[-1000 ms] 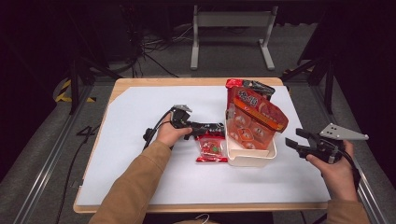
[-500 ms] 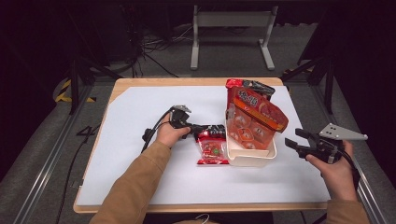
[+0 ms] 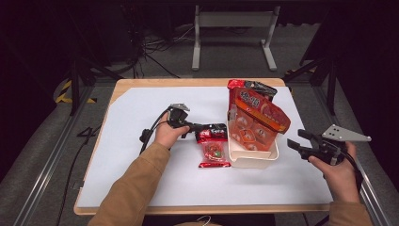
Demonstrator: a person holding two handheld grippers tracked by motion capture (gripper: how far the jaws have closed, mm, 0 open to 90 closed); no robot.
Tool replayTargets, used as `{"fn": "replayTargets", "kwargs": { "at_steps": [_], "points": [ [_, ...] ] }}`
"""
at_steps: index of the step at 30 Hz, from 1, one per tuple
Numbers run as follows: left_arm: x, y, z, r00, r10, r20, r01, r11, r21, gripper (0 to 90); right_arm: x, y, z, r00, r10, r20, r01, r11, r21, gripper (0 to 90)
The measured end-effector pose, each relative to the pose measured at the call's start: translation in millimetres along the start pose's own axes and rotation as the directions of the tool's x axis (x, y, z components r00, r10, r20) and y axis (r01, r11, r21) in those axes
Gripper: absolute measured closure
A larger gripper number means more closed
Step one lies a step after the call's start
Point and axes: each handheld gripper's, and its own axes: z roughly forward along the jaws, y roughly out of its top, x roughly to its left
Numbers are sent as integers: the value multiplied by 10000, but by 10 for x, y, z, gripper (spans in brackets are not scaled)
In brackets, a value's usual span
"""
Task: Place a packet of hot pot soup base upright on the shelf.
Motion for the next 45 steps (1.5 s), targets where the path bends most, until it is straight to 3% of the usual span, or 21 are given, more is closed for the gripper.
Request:
{"fn": "replayTargets", "kwargs": {
  "at_steps": [9,15,19,25,30,34,41,45],
  "points": [
    [-170,38,-195,9989,425,207,-413,9976,-550,895,4,-3,6,10000,-20,24,20,10000,6,392],
    [-349,81,-389,9956,875,337,-832,9902,-1123,896,-2,-7,-2,10000,26,25,-26,10000,48,398],
    [-497,98,-482,9895,1407,342,-1352,9822,-1301,898,12,-1,7,10000,30,-75,-30,10000,63,400],
    [-659,101,-601,9823,1817,451,-1731,9731,-1518,900,22,7,19,9999,-39,-148,40,10000,51,405],
    [-782,108,-746,9717,2309,495,-2186,9588,-1816,900,13,0,15,9998,32,-188,-31,10000,64,407],
    [-805,108,-822,9673,2512,360,-2394,9503,-1989,900,16,1,29,9996,40,-268,-38,10000,70,407],
    [-818,114,-939,9637,2621,509,-2449,9437,-2222,900,9,-14,47,9993,136,-355,-131,9998,134,407],
    [-901,142,-1018,9541,2906,722,-2675,9356,-2305,900,-8,-33,64,9993,150,-340,-143,9997,204,407]
  ]
}}
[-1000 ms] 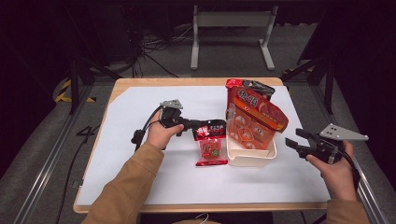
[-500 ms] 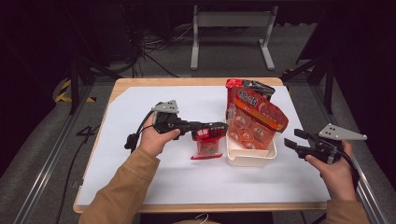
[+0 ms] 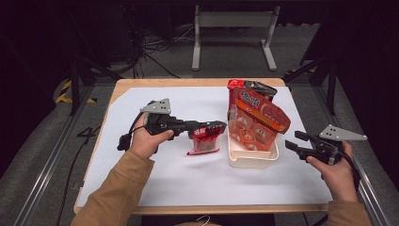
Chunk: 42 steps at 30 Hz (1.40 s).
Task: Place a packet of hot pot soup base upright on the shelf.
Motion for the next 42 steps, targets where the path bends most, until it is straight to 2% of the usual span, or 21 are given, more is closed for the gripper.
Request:
{"fn": "replayTargets", "kwargs": {
  "at_steps": [5,15,19,23,31,42],
  "points": [
    [-56,115,-55,9993,302,216,-302,9995,-5,900,-16,-7,0,9998,105,-166,-106,9999,-55,414],
    [-184,321,-88,9952,856,472,-853,9963,-86,900,-40,-34,11,9999,112,-50,-111,9997,238,412],
    [-213,379,-74,9943,950,495,-947,9955,-79,900,-44,-37,9,9999,135,-96,-133,9996,254,412],
    [-242,456,-41,9921,1145,507,-1147,9934,5,900,-44,-33,8,9997,153,-179,-149,9996,247,411],
    [-293,592,38,9886,1396,568,-1395,9902,-52,900,-80,-79,31,9999,94,64,-98,9981,613,409],
    [-324,714,250,9855,1520,757,-1515,9884,-120,900,-102,-112,56,9997,12,264,-36,9959,906,407]
  ]
}}
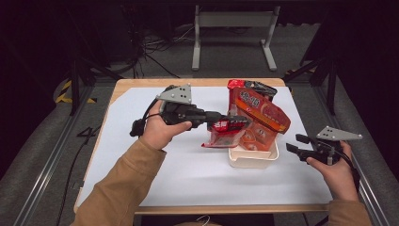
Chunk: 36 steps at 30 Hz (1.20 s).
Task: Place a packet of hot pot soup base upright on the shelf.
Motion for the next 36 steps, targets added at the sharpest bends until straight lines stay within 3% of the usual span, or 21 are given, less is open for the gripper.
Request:
{"fn": "replayTargets", "kwargs": {
  "at_steps": [15,20,36],
  "points": [
    [-21,109,309,9994,165,294,-164,9999,-37,899,-57,-47,5,9998,140,114,-142,9998,111,405],
    [-21,142,422,9991,334,265,-337,9994,120,900,-65,-46,2,9994,193,288,-193,9998,-13,401],
    [-39,137,722,9977,490,463,-486,9988,-108,900,-78,-35,-35,9989,186,424,-173,9994,-302,407]
  ]
}}
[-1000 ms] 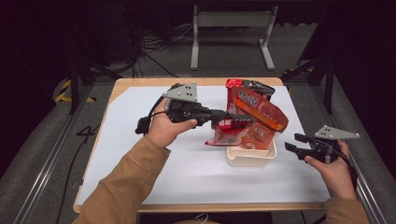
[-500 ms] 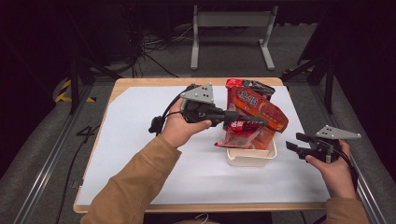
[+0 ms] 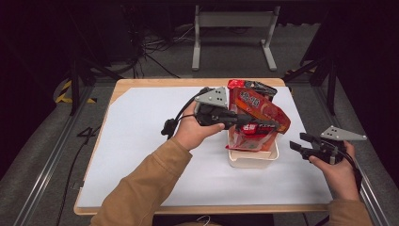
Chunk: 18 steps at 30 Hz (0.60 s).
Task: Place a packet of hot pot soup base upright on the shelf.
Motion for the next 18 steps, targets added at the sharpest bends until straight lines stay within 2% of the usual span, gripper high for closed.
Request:
{"fn": "replayTargets", "kwargs": {
  "at_steps": [18],
  "points": [
    [-1,-113,237,9999,-115,116,116,9998,-132,900,-15,2,-20,10000,91,19,-90,9998,-175,405]
  ]
}}
